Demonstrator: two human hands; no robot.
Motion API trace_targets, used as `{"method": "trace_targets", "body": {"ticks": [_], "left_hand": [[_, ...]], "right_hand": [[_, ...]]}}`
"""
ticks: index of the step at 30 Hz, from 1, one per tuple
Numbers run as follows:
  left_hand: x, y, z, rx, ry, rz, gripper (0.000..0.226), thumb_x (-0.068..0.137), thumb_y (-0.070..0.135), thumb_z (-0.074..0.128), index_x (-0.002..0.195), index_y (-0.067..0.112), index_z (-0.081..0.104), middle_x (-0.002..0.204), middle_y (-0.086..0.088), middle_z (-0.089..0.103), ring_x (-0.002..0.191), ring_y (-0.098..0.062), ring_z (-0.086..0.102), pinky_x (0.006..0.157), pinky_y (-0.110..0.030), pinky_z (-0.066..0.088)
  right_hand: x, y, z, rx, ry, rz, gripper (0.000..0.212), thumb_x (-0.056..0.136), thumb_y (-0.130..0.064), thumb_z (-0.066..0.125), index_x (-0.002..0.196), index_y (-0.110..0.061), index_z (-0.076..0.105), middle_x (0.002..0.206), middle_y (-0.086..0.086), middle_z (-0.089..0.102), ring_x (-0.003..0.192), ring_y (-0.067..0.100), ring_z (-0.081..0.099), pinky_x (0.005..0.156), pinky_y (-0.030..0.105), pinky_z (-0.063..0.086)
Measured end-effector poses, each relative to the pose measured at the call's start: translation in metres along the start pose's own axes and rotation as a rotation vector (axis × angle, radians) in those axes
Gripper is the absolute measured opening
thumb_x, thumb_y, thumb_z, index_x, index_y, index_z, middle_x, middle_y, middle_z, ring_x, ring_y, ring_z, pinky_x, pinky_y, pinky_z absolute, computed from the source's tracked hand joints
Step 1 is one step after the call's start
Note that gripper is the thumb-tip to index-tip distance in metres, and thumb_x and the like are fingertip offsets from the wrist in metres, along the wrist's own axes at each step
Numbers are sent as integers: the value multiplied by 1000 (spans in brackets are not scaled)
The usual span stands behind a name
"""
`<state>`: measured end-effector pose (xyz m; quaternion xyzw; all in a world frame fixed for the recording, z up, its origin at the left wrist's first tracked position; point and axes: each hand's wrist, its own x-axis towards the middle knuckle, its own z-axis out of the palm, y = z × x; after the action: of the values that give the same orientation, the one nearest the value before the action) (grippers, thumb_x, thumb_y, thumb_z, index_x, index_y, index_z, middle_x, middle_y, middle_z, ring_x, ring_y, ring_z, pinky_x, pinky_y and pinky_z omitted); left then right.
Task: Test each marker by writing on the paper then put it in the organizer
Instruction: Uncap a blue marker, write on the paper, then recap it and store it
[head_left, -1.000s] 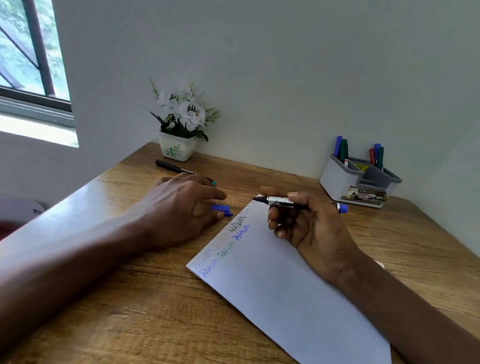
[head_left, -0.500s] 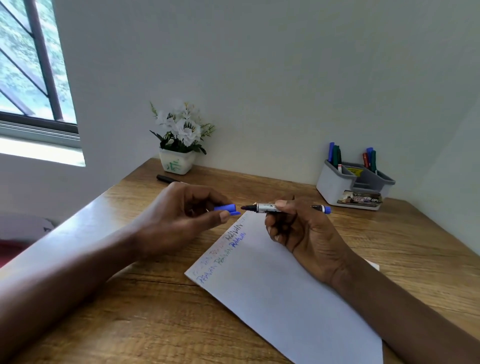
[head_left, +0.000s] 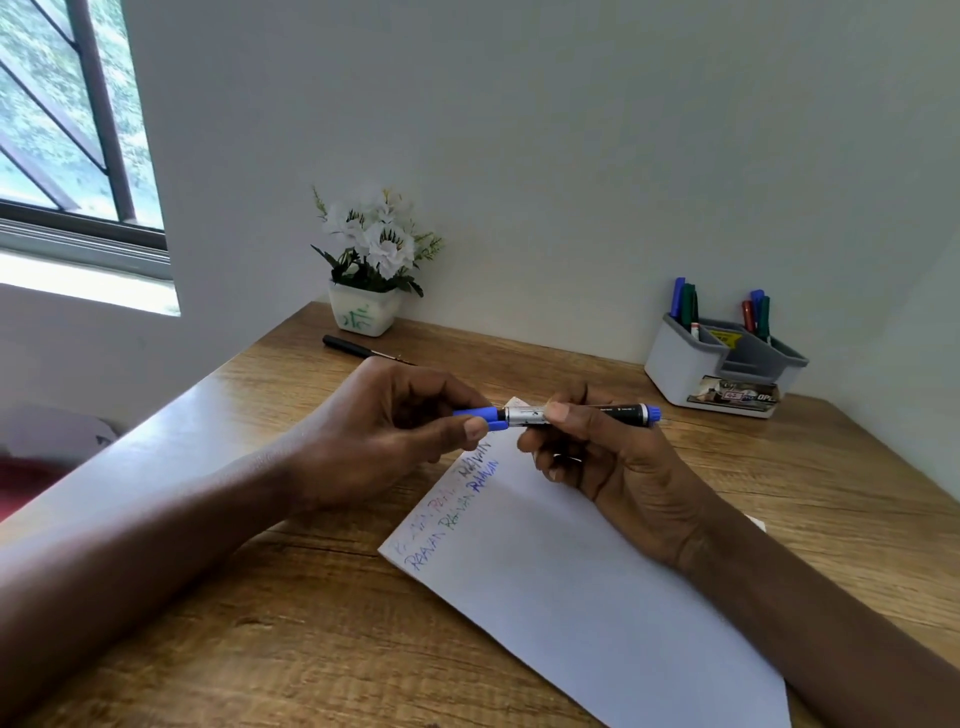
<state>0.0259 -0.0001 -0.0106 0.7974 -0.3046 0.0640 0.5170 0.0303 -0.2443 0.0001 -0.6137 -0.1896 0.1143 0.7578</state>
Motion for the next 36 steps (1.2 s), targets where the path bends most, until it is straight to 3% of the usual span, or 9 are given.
{"method": "trace_targets", "body": {"ticks": [9,20,22,24,27,29,31,34,36], "left_hand": [[-1,0,1,-92,58,19,20,88,30,75,104,21,80,90,-4,76,75,-15,67,67,-26,54],[6,7,3,-156,19,81,12,92,21,74,103,19,79,87,-1,76,76,-10,69,69,-21,53],[8,3,2,-22,12,66,22,95,34,71,113,23,76,95,3,77,84,-11,71,73,-27,55],[8,-4,-2,325,21,53,44,95,61,58,126,30,67,112,14,73,101,-5,68,84,-34,57],[5,-9,-9,681,-56,-20,77,89,85,32,145,36,50,146,18,54,130,-2,51,105,-31,44],[6,-12,-10,723,-140,-84,84,90,84,25,155,32,38,160,12,39,144,-4,35,113,-27,31],[9,-16,-9,741,-206,-124,84,91,80,23,158,30,30,165,10,28,149,-4,22,116,-26,20],[10,-22,-7,782,-280,-183,79,93,74,26,160,32,22,167,12,20,150,-2,16,114,-22,10],[12,-24,-6,797,-296,-177,78,93,74,27,160,35,19,167,14,18,150,-2,16,114,-22,9]], "right_hand": [[1,-2,2,-92,-8,-75,18,81,-24,77,90,-9,77,80,16,75,62,17,64,56,23,52],[-4,-12,4,-67,-27,-40,13,83,-25,73,87,-16,81,79,14,75,65,18,66,60,24,55],[-7,-15,1,-70,-31,-27,22,84,-31,72,97,-16,80,82,14,75,65,18,65,56,24,52],[-7,-16,-6,-103,12,-69,28,87,-31,67,106,-14,78,87,16,74,69,20,63,56,25,49],[-7,-24,-19,-91,51,-114,37,94,-33,58,119,-9,73,106,21,73,81,21,62,62,28,46],[-7,-31,-25,12,49,-71,50,93,-42,53,126,-8,70,121,23,70,90,19,65,67,26,50],[-7,-35,-30,-19,131,-68,46,93,-44,55,122,-14,74,119,15,74,92,14,68,68,21,55],[-4,-36,-37,-338,388,-205,22,98,-18,61,114,-21,76,101,1,79,83,7,71,66,18,57],[-2,-39,-49,-431,504,-303,23,97,-6,63,112,-20,71,100,3,80,90,14,75,72,28,61]]}}
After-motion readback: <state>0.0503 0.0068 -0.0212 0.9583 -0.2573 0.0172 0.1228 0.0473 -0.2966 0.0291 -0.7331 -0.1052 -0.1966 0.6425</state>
